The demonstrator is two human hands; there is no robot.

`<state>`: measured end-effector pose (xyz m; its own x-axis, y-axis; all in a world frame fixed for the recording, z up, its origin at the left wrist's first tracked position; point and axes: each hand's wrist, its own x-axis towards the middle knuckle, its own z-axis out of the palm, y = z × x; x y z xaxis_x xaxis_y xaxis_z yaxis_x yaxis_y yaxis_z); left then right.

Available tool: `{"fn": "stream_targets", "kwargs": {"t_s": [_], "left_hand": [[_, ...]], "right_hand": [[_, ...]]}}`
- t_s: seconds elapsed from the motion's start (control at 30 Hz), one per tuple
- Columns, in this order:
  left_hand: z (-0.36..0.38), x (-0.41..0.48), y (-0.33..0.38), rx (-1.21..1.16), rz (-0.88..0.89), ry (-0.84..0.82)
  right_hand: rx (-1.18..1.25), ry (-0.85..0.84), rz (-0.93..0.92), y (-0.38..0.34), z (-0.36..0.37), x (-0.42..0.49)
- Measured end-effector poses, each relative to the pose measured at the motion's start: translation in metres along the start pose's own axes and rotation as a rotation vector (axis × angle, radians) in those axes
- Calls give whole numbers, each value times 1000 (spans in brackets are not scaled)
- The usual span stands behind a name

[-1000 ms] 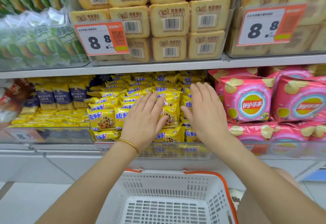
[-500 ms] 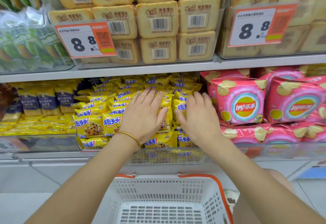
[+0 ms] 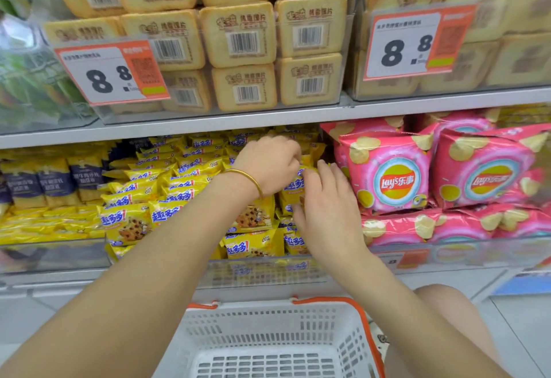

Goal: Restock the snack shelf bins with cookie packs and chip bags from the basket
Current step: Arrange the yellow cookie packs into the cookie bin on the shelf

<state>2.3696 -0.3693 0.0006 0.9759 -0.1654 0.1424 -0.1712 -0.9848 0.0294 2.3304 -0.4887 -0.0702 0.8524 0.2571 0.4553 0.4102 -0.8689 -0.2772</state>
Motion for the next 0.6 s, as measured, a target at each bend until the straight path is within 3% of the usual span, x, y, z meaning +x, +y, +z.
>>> {"fn": "stream_targets", "kwargs": {"t_s": [0.1, 0.33, 0.6], "left_hand": [[-1, 2, 4, 44, 50, -61], [6, 13, 8, -92, 109, -200], [7, 27, 5, -119, -45, -22]], "right_hand": [[-25, 29, 2, 2, 4, 2], [27, 90, -24, 6, 8, 6], [46, 89, -25, 7, 7, 3]]}}
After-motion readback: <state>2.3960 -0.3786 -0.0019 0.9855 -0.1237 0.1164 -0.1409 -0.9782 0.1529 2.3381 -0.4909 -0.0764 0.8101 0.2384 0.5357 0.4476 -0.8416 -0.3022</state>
